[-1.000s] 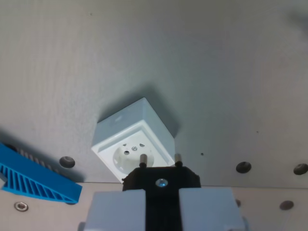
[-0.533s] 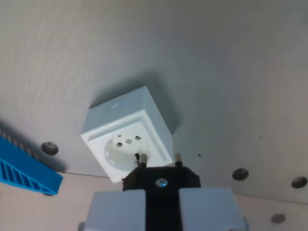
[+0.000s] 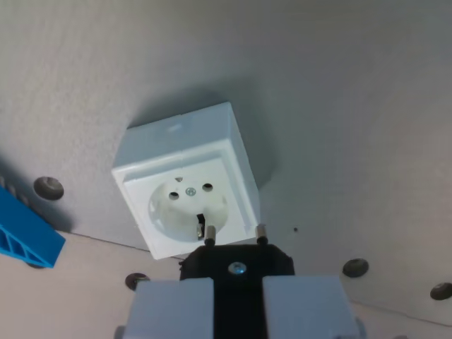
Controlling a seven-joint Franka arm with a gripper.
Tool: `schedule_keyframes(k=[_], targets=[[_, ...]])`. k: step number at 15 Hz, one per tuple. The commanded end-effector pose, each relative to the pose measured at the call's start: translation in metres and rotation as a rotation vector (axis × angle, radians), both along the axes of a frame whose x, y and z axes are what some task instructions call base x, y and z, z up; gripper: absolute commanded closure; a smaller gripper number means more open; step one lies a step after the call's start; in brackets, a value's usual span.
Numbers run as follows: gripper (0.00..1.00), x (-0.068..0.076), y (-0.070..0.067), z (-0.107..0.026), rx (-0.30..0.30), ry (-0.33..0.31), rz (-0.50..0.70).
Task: Move above the white socket
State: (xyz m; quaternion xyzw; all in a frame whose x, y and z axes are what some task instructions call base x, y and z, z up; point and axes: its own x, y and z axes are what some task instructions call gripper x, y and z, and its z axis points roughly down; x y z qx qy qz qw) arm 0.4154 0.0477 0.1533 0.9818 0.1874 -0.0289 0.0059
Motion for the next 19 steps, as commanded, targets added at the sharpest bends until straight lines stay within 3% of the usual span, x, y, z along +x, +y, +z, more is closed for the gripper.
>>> schedule_keyframes(k=[1,12,19], targets=[[1.0,-0.013,0.002,-0.007,-0.013,-0.128,0.207],[1.0,-0.029,0.009,-0.033,-0.02,-0.107,0.262],[1.0,-0.034,0.011,-0.041,-0.027,-0.107,0.245]])
